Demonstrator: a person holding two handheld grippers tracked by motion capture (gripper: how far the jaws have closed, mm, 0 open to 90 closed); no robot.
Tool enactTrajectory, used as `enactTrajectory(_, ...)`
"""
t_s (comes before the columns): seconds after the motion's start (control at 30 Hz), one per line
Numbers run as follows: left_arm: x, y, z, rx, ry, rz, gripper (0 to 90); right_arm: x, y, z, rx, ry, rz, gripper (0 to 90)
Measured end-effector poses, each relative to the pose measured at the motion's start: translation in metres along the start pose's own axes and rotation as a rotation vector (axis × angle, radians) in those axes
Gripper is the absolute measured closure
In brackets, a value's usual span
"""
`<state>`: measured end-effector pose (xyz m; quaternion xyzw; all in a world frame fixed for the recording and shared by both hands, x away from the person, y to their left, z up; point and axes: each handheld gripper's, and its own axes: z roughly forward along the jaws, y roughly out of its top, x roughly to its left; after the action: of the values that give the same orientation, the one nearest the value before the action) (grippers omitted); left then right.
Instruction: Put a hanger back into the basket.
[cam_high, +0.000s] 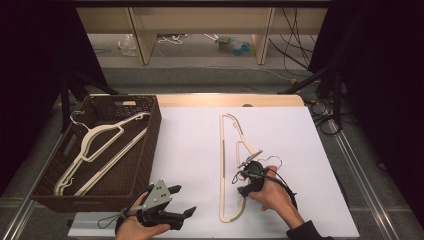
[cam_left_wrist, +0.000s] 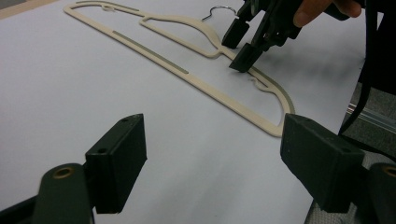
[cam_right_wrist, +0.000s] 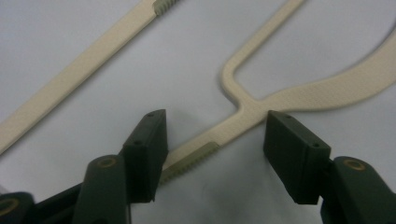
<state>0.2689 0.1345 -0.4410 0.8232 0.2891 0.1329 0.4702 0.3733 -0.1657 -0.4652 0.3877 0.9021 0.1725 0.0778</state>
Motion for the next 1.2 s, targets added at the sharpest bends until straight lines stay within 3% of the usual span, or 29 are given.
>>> enactTrajectory(0.2,0.000,0.000,-0.001,0.009,-0.010,-0.012,22.8,-0.003,-0.001,-0.003,0.036,0.002,0.001,48.4)
enactTrajectory(0.4,-0.001,-0.001,0.000,0.011,-0.004,-0.019,22.9,-0.004,-0.001,-0.005,0.082,-0.006,0.068,49.7)
enactTrajectory(0.57,0.000,0.000,0.000,0.020,-0.008,0.013,22.9,-0.004,0.000,-0.004,0.091,-0.002,0.066,49.3)
enactTrajectory(0.67,-0.001,0.000,0.000,0.018,-0.012,0.008,23.0,-0.004,0.000,-0.005,0.109,0.002,0.035,49.3)
enactTrajectory(0.7,-0.002,-0.001,0.000,0.016,-0.007,-0.016,23.0,-0.004,0.000,-0.006,0.118,0.007,0.022,49.6)
enactTrajectory(0.77,-0.001,0.000,0.000,0.015,-0.011,0.009,23.0,-0.004,-0.002,-0.007,0.133,0.009,0.016,50.9)
enactTrajectory(0.97,-0.002,-0.001,0.000,0.017,-0.017,-0.010,23.1,-0.006,-0.004,-0.009,0.142,0.029,-0.040,54.7)
enactTrajectory(1.13,-0.002,-0.001,0.000,0.019,-0.020,-0.011,23.2,-0.011,-0.009,-0.012,0.147,0.053,-0.077,62.4)
enactTrajectory(1.17,-0.001,-0.001,0.000,0.014,-0.013,0.005,23.2,-0.011,-0.011,-0.013,0.151,0.059,-0.072,64.4)
enactTrajectory(1.2,-0.002,-0.001,0.001,0.018,-0.019,-0.010,23.2,-0.013,-0.013,-0.013,0.144,0.067,-0.077,66.6)
